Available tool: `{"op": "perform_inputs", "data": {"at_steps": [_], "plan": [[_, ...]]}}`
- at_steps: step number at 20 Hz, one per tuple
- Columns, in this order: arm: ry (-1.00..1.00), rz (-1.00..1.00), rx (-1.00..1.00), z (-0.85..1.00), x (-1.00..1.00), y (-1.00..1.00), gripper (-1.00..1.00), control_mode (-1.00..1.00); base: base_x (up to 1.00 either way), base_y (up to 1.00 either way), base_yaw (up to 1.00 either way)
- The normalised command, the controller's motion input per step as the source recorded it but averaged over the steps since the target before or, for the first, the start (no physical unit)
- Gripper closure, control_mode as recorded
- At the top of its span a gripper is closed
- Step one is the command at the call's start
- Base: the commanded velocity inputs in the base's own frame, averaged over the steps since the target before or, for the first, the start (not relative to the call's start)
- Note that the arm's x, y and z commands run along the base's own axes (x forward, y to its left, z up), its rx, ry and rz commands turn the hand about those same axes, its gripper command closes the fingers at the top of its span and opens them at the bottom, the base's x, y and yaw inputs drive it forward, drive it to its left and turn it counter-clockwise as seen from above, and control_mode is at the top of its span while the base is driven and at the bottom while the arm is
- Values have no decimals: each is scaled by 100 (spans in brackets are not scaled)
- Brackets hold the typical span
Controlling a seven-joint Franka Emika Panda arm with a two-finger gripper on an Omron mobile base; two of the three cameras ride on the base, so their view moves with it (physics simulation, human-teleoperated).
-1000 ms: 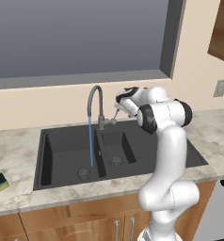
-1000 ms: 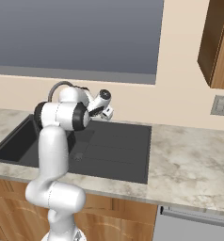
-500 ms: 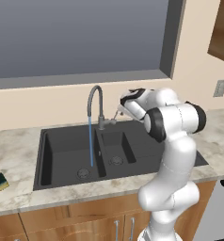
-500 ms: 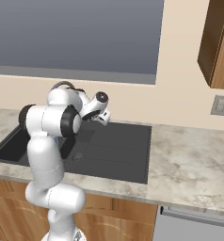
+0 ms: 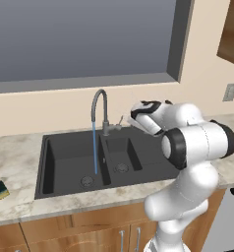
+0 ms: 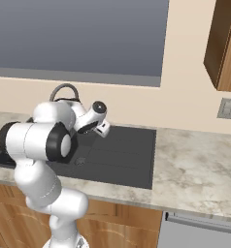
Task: Soak the sponge with water for a few seconds and then drop it inside the sink.
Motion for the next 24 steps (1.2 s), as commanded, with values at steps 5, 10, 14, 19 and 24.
{"op": "perform_inputs", "data": {"at_steps": [5, 10, 14, 19, 24], "plan": [[13, 0, 0, 16, -28, 0, -100, -100, 0, 0, 0], [17, 0, -1, 6, -22, 8, -100, -100, 0, 0, 0], [11, 0, 0, 0, -9, 21, -100, -100, 0, 0, 0], [2, 3, 0, -1, -3, 39, -100, -100, 0, 0, 0], [0, 7, 0, 0, -11, 42, -100, -100, 0, 0, 0]]}}
